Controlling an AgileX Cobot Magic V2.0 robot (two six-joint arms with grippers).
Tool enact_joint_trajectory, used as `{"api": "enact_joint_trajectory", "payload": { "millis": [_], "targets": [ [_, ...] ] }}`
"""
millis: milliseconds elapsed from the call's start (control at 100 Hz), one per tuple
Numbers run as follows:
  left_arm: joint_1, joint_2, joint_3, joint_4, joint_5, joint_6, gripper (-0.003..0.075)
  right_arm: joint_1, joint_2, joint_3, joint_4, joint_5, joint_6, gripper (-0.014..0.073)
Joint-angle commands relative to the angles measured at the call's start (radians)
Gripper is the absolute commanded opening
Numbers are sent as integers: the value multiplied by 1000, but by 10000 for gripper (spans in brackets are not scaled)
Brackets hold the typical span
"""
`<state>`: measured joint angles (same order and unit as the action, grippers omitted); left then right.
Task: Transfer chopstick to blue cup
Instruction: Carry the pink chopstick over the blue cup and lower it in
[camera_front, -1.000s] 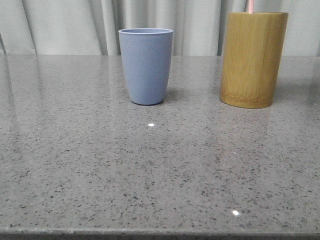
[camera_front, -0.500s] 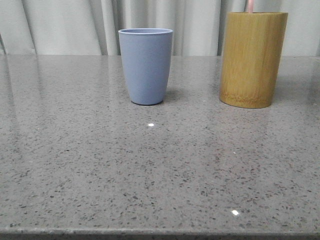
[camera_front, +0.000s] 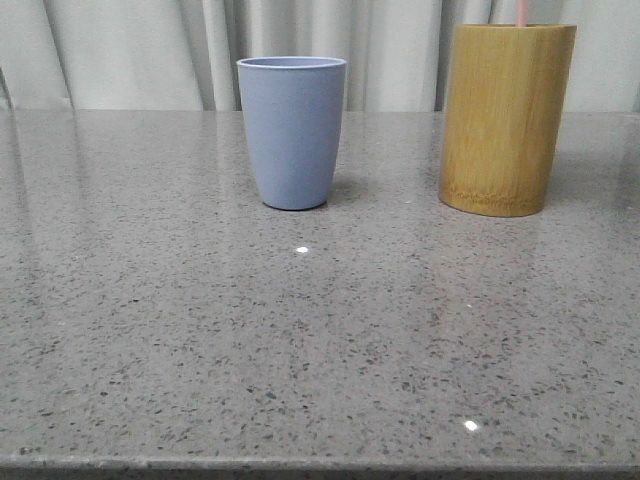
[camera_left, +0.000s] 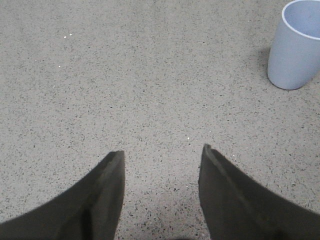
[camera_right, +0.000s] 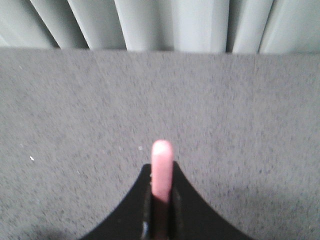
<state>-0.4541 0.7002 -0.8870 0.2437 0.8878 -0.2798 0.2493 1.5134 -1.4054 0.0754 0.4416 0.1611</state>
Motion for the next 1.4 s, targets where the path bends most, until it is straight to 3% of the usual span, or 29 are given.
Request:
{"api": "enact_joint_trajectory", "payload": {
  "millis": [0, 340, 930, 1390],
  "targets": [
    [-7, -3, -26, 16, -75, -8, 348, 4, -96, -40, 1, -119, -16, -50],
    [-7, -3, -26, 16, -75, -8, 348, 54, -234, -43, 1, -221, -41, -50],
    [-7, -3, -26, 16, -71, -8, 348, 366, -124, -109, 1, -359, -71, -50],
    [-7, -3, -26, 16, -69, -8, 348, 380, 25, -109, 1, -351, -75, -50]
  ]
}}
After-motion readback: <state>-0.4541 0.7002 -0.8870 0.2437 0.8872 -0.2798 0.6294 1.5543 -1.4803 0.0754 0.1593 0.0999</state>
